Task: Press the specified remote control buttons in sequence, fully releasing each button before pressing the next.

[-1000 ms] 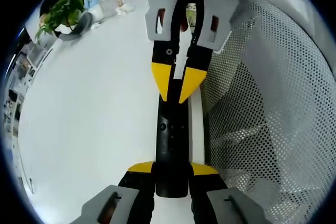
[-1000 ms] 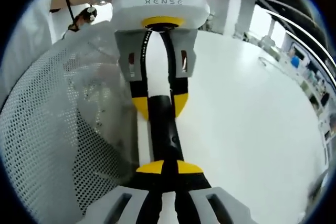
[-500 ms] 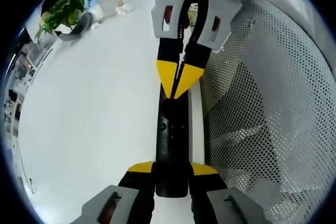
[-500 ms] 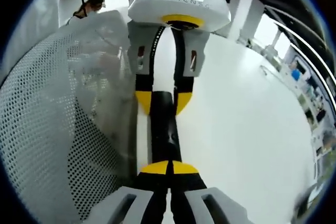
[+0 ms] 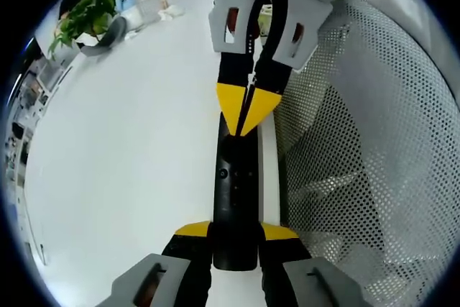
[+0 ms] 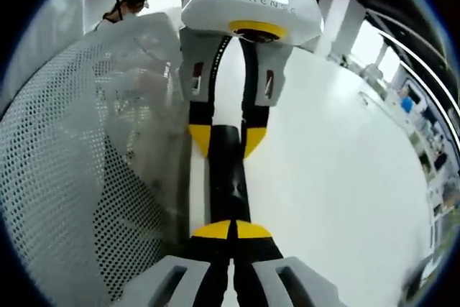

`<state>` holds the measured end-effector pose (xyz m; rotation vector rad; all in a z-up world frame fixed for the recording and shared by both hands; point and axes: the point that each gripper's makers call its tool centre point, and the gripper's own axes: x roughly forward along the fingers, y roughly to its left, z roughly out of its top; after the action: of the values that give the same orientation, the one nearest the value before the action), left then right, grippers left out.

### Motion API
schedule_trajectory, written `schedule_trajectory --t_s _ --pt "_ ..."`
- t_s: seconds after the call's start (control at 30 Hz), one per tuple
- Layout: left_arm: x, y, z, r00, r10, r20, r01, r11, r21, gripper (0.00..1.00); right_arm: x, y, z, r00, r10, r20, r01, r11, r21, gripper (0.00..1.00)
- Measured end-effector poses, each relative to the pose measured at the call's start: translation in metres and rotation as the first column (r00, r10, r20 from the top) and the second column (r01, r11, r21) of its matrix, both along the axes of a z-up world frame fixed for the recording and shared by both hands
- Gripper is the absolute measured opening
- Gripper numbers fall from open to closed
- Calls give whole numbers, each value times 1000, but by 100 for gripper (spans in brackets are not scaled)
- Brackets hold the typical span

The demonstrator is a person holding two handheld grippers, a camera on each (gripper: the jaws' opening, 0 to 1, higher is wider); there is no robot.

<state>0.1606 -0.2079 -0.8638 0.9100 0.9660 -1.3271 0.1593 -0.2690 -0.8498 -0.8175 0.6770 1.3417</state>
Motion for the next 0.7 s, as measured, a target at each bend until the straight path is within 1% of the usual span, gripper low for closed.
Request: schedule_trajectory --t_s 0.17,0.3,0.37,0.47,0.57,0.67,0.7 --pt "1 0 0 1000 -3 -4 3 1000 -2 24 1 1 -1 999 36 -25 -37 998 -54 0" --pt "1 0 0 1000 -4 -6 4 1000 -3 24 1 3 -3 997 77 -5 -77 989 -130 0" --pt "1 0 0 1000 -3 -7 3 1000 -4 24 1 4 -4 996 84 -3 -84 984 -154 0" --pt "1 0 0 1000 -2 -8 2 1000 -7 24 2 2 -4 998 62 -18 -64 986 -152 0" --pt "1 0 0 1000 0 -7 0 1000 -13 24 2 1 -3 999 28 -25 -30 993 -116 0" --pt "1 0 0 1000 3 -5 -3 1000 -17 24 1 1 -3 1000 17 -5 -17 997 -80 0" --pt "1 0 0 1000 3 -5 -3 1000 -18 24 1 1 -3 1000 2 -5 -2 998 -64 0"
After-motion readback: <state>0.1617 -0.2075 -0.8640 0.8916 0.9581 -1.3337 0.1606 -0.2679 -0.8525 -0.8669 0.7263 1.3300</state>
